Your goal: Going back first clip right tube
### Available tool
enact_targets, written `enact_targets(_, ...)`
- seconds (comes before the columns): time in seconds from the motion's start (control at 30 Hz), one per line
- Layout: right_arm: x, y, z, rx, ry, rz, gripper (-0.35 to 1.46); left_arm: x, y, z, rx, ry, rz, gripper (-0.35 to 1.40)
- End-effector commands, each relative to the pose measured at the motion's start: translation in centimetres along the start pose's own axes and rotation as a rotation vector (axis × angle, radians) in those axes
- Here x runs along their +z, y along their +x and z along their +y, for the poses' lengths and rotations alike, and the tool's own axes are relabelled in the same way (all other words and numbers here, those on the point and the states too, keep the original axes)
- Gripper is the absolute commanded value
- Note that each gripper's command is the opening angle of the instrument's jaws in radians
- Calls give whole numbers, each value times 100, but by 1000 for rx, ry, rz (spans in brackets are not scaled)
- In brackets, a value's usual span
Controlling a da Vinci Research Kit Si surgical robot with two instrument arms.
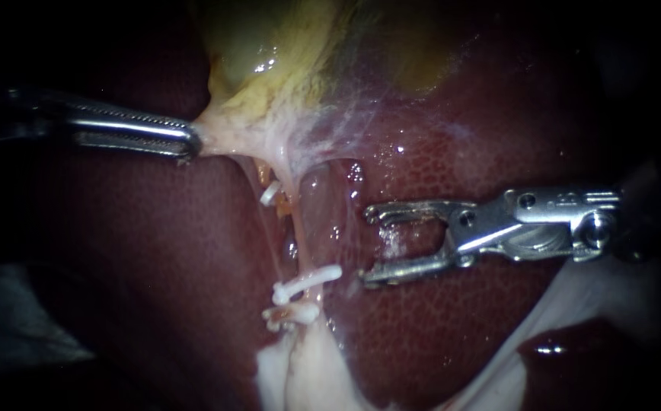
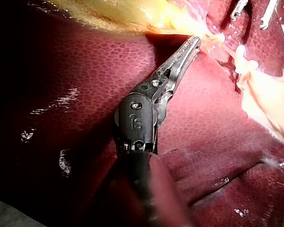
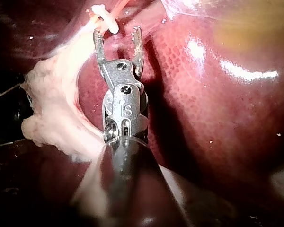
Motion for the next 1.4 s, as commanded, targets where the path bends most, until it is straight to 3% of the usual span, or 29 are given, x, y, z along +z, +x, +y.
enact_targets(0.03,-3,1,-1,-16,3,-12,50,0,0,0,0,-1,0,-35)
enact_targets(0.2,-24,8,-4,-115,10,-98,50,1,-1,-2,1,-1,0,-35)
enact_targets(0.4,-49,17,-5,-170,-6,-107,50,3,-3,-4,1,0,0,-35)
enact_targets(0.6,-66,20,-4,-229,-31,-165,50,8,-8,-9,4,1,0,-35)
enact_targets(0.77,-72,20,-3,-243,-41,-168,50,21,-18,-13,9,9,1,-35)
enact_targets(1.03,-74,21,-6,-244,-40,-168,50,46,-39,-33,21,16,-8,-35)
enact_targets(1.4,-73,22,-8,-244,-40,-168,50,50,-41,-33,17,12,-11,-35)
